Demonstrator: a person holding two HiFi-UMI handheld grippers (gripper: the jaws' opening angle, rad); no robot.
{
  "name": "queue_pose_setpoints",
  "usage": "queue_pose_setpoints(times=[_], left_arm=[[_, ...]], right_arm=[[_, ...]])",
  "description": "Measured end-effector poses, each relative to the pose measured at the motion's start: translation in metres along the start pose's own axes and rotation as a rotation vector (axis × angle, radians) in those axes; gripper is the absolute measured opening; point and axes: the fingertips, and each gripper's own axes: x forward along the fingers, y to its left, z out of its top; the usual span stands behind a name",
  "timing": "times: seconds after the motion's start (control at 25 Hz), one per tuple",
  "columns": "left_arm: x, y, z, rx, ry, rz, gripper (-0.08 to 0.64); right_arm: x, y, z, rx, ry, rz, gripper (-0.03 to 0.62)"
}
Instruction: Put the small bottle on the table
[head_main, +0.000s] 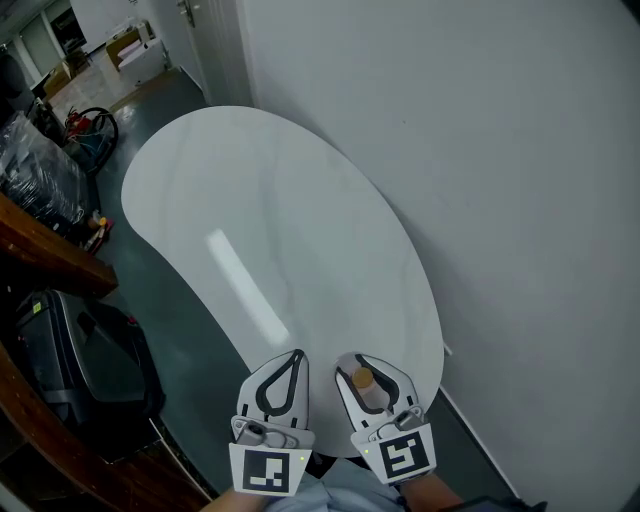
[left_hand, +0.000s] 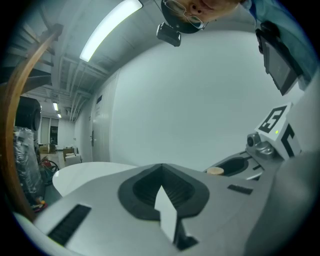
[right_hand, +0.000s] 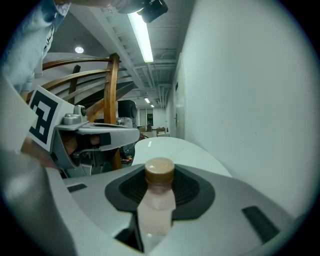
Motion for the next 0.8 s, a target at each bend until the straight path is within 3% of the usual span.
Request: queue_pose_setpoints(times=[0.04, 0.12, 0.16, 0.28, 0.32, 0.68, 0.8], left_arm=[[0.002, 0.0, -0.003, -0.032, 0.005, 0.003, 0.0], [0.006, -0.001, -0.005, 0.03, 0.019, -0.031, 0.0], [0.008, 0.0, -0.009, 0.023, 0.032, -0.032, 0.0], [0.008, 0.007, -0.027, -0.233, 0.073, 0.058, 0.0], [0.009, 0.009, -0.031, -0.267, 0.084, 0.071, 0.0], [0.016, 0.011, -0.049, -0.265, 0.143, 0.045, 0.0], [0.017, 0.009, -0.054, -0.19, 0.165, -0.001, 0.0]], right_arm=[[0.001, -0.002, 0.002, 0.025, -0.032, -0.013, 0.12], [0.003, -0.007, 0.006, 0.067, -0.088, -0.038, 0.12], [0.005, -0.008, 0.004, 0.079, -0.095, -0.043, 0.12], [0.009, -0.009, -0.005, 0.103, -0.08, -0.047, 0.12], [0.011, -0.008, -0.009, 0.11, -0.072, -0.047, 0.12], [0.022, -0.006, -0.026, 0.189, -0.051, -0.06, 0.12], [0.024, -0.005, -0.036, 0.207, -0.03, -0.065, 0.12]])
